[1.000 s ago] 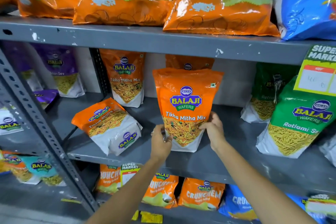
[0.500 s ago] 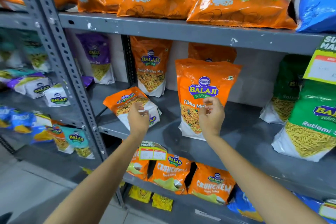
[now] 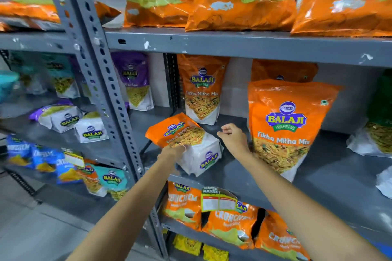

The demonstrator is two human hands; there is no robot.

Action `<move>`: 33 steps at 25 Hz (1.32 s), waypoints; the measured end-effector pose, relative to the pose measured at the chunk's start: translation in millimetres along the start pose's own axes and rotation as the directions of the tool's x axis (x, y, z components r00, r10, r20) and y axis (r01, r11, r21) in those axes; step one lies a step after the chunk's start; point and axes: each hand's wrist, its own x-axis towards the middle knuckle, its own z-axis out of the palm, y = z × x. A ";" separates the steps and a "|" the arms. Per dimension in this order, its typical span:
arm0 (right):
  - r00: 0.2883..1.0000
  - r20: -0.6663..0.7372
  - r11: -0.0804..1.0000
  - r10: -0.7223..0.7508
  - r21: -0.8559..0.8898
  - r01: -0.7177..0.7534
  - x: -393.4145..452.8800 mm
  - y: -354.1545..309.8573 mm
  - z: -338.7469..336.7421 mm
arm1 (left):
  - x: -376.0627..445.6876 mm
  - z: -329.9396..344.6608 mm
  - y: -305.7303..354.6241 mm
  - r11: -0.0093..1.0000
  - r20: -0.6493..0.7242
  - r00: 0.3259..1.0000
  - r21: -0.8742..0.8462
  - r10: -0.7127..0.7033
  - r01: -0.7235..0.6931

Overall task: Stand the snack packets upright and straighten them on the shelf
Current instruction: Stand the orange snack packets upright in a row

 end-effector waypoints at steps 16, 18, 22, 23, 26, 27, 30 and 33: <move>0.871 0.359 0.919 0.336 0.075 -0.386 24.6 13.9 35.6 | 7.3 -4.1 -2.2 0.941 0.248 0.968 -0.319 -0.032 0.113; 0.884 0.363 0.933 0.296 0.087 -0.348 21.0 16.3 27.6 | 1.0 -2.2 -6.0 0.936 0.191 0.980 -0.351 0.050 0.021; 0.896 0.406 0.955 0.178 0.151 -0.257 6.3 15.8 13.7 | -9.0 -5.8 -10.0 0.940 0.123 0.969 -0.295 0.215 -0.172; 0.904 0.401 0.956 0.149 0.175 -0.235 2.4 16.5 12.9 | -10.0 -7.9 -10.4 0.943 0.112 0.964 -0.263 0.240 -0.204; 0.927 0.371 0.949 0.047 0.272 -0.157 -13.2 11.5 10.5 | -15.1 -16.5 -9.8 0.937 0.043 0.953 -0.197 0.301 -0.287; 0.929 0.369 0.940 0.028 0.305 -0.150 -15.9 11.3 10.9 | -21.0 -20.6 -6.8 0.932 0.029 0.945 -0.181 0.325 -0.315; 0.929 0.369 0.914 0.007 0.374 -0.155 -23.2 9.6 14.0 | -28.3 -28.7 -4.3 0.908 0.015 0.917 -0.147 0.400 -0.393; 0.942 0.335 0.902 0.027 0.398 -0.167 -23.3 12.9 22.1 | -24.9 -32.0 -3.7 0.879 0.024 0.883 -0.116 0.468 -0.463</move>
